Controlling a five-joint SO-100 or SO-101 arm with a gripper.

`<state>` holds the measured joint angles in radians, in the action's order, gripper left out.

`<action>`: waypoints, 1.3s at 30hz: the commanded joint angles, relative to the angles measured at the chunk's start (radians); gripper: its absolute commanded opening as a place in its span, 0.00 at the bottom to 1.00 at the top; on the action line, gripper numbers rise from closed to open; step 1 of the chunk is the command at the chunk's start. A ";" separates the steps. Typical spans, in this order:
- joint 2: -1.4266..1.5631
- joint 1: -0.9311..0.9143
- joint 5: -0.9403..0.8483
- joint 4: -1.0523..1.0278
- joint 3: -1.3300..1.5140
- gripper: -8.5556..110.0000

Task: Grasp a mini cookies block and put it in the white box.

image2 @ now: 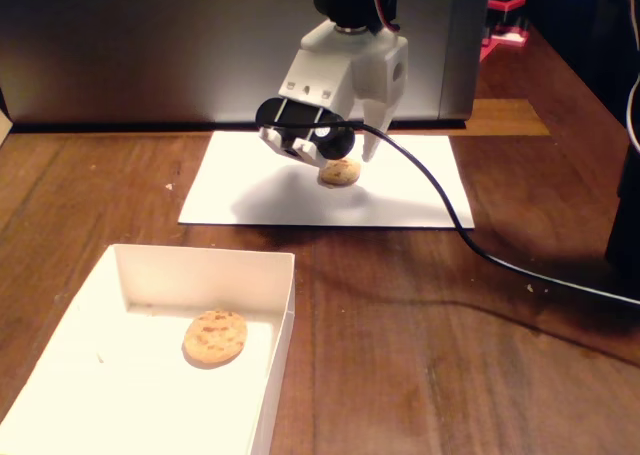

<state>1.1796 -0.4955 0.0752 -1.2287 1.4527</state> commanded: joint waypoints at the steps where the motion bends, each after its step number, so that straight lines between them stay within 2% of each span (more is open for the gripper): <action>1: 0.064 -0.011 0.014 -0.012 -0.074 0.39; 29: -0.037 -0.011 0.014 0.002 -0.118 0.39; 39: -0.144 -0.028 0.021 -0.089 -0.325 0.39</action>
<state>0.9986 -0.5139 0.0874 -1.2824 1.2732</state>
